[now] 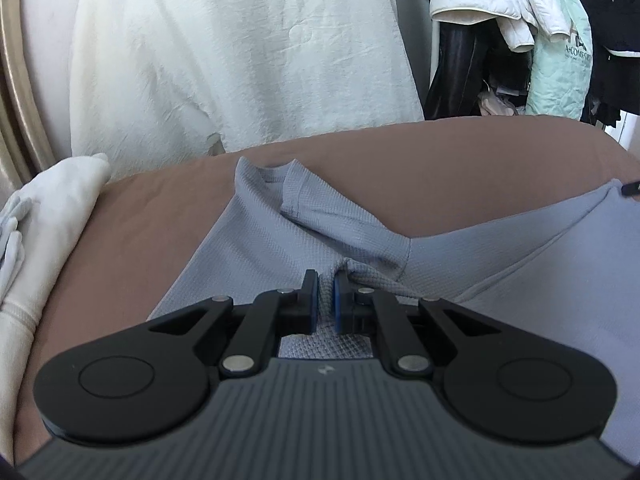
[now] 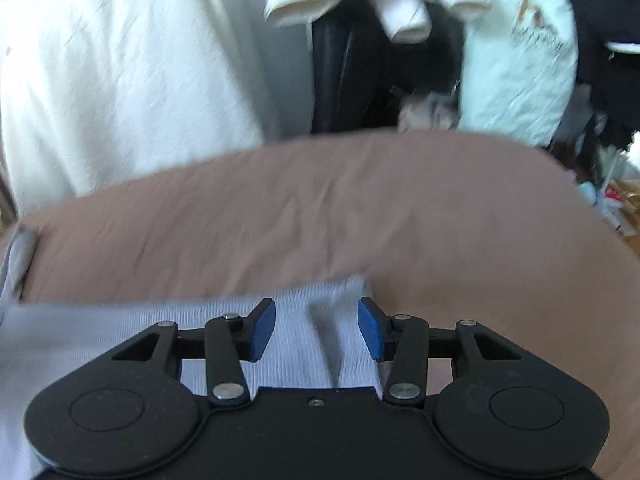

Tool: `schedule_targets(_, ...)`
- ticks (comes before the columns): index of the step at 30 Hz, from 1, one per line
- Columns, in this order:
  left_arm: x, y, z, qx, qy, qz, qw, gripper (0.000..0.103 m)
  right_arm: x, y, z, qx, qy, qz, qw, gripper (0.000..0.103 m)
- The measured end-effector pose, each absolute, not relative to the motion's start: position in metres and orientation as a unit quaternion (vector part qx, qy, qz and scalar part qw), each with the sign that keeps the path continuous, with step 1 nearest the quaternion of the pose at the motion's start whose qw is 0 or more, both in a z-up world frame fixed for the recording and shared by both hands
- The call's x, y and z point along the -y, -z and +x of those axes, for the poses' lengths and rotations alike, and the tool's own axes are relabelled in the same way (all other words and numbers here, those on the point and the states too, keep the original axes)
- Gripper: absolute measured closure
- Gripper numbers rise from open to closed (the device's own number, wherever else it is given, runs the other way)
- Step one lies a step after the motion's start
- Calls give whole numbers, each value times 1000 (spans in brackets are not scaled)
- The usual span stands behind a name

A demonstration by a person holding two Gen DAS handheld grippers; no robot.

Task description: Fold clothes

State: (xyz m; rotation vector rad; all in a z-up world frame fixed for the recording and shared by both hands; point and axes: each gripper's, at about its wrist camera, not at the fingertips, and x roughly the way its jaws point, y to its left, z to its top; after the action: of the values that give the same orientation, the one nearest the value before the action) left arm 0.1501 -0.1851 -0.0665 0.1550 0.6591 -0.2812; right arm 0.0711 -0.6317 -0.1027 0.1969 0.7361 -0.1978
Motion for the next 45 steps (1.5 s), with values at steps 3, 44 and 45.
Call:
schedule_targets(3,182,66,149,-326,135,71,933,97,622,119,76,-373,106,81,918,66)
schedule_targets(44,103,8,115,-349,108,-1,931,48,598,100,89,-296,286,-10,911,42)
schedule_targets(45,91,11,105,-356,109,-23,928,48,590,97,89,-292,275,-23,916,42)
